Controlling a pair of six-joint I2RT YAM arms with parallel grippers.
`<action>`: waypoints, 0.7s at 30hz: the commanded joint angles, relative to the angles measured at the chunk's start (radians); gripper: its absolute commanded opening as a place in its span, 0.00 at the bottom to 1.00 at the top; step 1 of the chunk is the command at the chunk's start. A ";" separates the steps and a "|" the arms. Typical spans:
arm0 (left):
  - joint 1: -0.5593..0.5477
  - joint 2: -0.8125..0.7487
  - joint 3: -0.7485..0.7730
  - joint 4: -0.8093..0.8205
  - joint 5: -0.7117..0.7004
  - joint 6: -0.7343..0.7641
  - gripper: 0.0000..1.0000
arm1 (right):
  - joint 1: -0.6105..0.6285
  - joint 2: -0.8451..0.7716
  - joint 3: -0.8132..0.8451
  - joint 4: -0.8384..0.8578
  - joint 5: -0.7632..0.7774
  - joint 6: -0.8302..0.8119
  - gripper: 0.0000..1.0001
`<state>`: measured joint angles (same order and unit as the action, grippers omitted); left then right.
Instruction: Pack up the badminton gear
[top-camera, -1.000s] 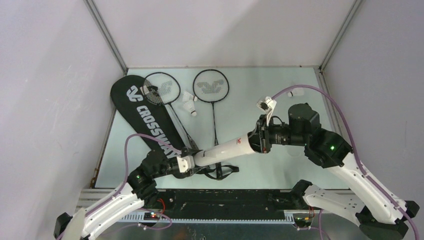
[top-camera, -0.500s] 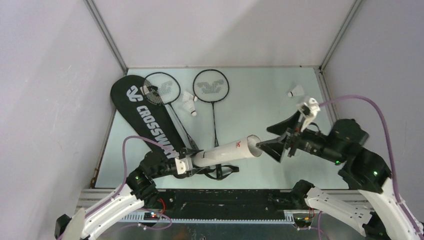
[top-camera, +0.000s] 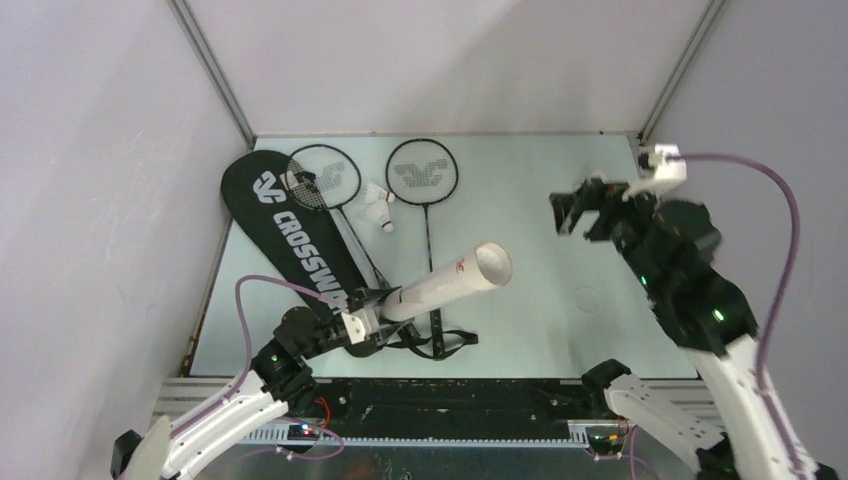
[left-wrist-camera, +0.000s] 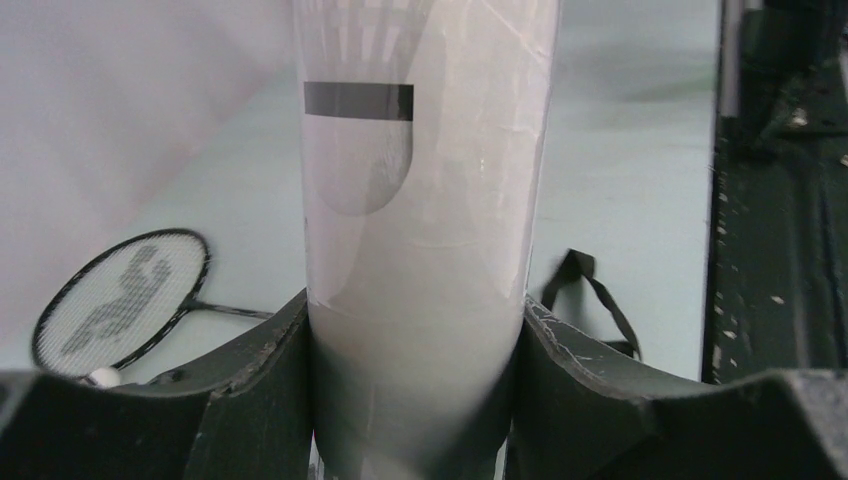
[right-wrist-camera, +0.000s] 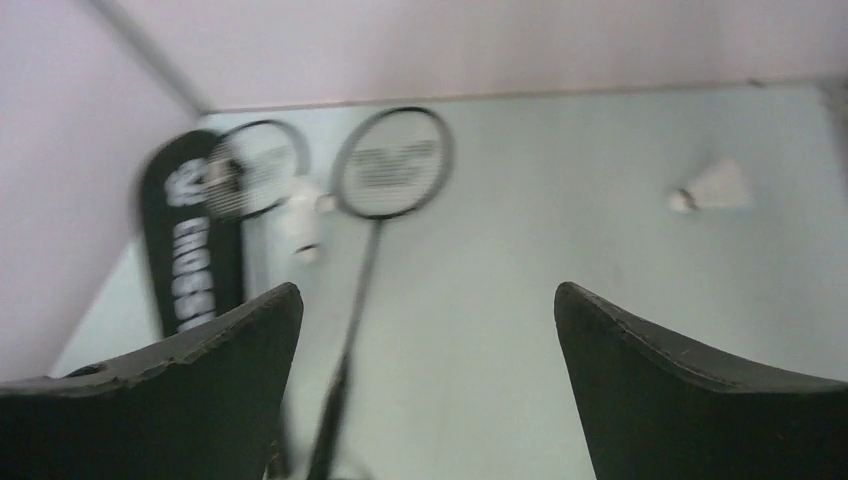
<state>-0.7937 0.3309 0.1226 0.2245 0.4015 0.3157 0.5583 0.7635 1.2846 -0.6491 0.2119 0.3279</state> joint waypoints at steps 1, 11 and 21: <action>-0.002 -0.011 -0.007 0.215 -0.203 -0.107 0.22 | -0.404 0.234 0.019 0.081 -0.209 0.031 0.99; -0.002 0.051 0.008 0.308 -0.352 -0.135 0.23 | -0.773 1.033 0.418 0.178 -0.352 -0.008 0.99; -0.002 0.112 0.023 0.283 -0.365 -0.100 0.23 | -0.817 1.594 0.929 0.096 -0.388 -0.043 0.96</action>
<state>-0.7937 0.4370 0.1097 0.4397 0.0650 0.2024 -0.2516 2.2730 2.0647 -0.5251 -0.1204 0.3084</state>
